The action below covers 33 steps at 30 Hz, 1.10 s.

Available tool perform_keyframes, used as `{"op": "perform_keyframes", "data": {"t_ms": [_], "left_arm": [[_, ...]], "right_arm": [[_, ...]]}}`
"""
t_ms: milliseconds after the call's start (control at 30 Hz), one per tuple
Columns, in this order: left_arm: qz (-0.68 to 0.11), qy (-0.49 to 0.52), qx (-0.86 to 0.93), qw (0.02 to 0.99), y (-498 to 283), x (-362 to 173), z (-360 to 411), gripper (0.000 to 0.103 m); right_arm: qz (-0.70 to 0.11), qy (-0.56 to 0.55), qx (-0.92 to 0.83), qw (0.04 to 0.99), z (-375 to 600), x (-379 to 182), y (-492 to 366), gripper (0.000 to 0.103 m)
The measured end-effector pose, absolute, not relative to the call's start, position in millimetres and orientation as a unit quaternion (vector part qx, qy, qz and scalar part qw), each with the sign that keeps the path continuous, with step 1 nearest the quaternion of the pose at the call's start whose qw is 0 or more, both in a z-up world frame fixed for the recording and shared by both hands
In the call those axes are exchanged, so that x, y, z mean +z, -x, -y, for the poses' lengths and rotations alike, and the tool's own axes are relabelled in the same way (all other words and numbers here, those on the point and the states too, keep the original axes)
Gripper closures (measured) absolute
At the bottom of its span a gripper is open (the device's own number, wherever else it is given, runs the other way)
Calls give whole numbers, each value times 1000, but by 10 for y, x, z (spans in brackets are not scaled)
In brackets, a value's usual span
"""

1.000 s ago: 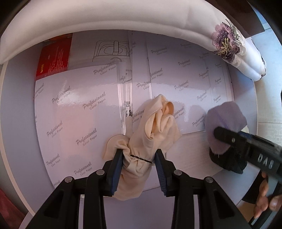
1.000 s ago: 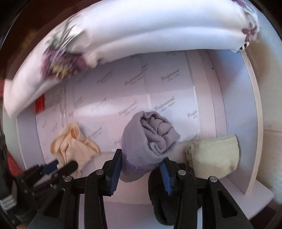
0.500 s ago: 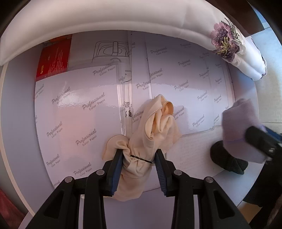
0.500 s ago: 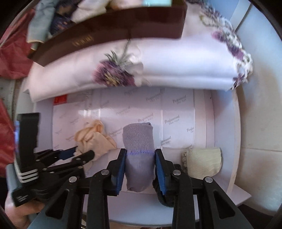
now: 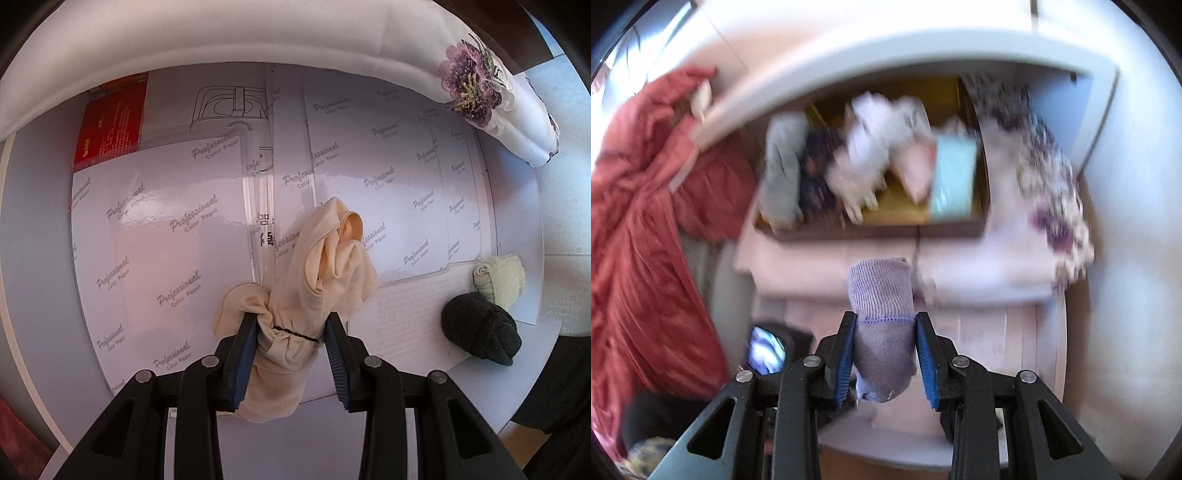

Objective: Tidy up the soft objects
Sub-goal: 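Lower the lavender sock into the gold tray and open the right tool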

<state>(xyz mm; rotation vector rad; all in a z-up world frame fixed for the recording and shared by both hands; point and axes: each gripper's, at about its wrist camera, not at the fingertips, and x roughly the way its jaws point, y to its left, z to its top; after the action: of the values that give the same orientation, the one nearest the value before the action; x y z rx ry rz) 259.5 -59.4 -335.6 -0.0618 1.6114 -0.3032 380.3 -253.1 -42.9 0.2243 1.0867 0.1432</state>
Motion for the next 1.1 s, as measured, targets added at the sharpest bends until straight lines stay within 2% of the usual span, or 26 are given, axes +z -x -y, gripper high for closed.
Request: {"op": "perform_keyframes", "data": {"t_ms": [167, 367, 600, 767, 833, 867, 1000, 1100], "left_arm": [[-718, 27, -135, 682, -2594, -3356, 592, 66], [-719, 30, -134, 681, -2593, -3357, 590, 66], [-720, 32, -134, 680, -2603, -3369, 589, 66], [-720, 32, -134, 681, -2611, -3382, 588, 66], [-719, 30, -135, 681, -2603, -3384, 590, 66], [-720, 30, -135, 680, -2603, -3384, 590, 65], [-720, 32, -135, 680, -2604, -3384, 587, 65], [-720, 33, -136, 679, -2607, -3387, 580, 65]], "right_arm": [[-493, -117, 58, 860, 2511, -259, -4310, 71], [-524, -111, 18, 844, 2480, -564, -4870, 71], [-553, -84, -19, 829, 2531, -941, -5070, 71], [-552, -86, -19, 829, 2551, -960, -5038, 70], [-552, -85, -13, 829, 2536, -939, -5020, 61], [-551, -84, -12, 830, 2536, -918, -5004, 54], [-539, -84, -10, 838, 2552, -785, -4882, 44], [-530, -93, -5, 843, 2576, -679, -4753, 41]]}}
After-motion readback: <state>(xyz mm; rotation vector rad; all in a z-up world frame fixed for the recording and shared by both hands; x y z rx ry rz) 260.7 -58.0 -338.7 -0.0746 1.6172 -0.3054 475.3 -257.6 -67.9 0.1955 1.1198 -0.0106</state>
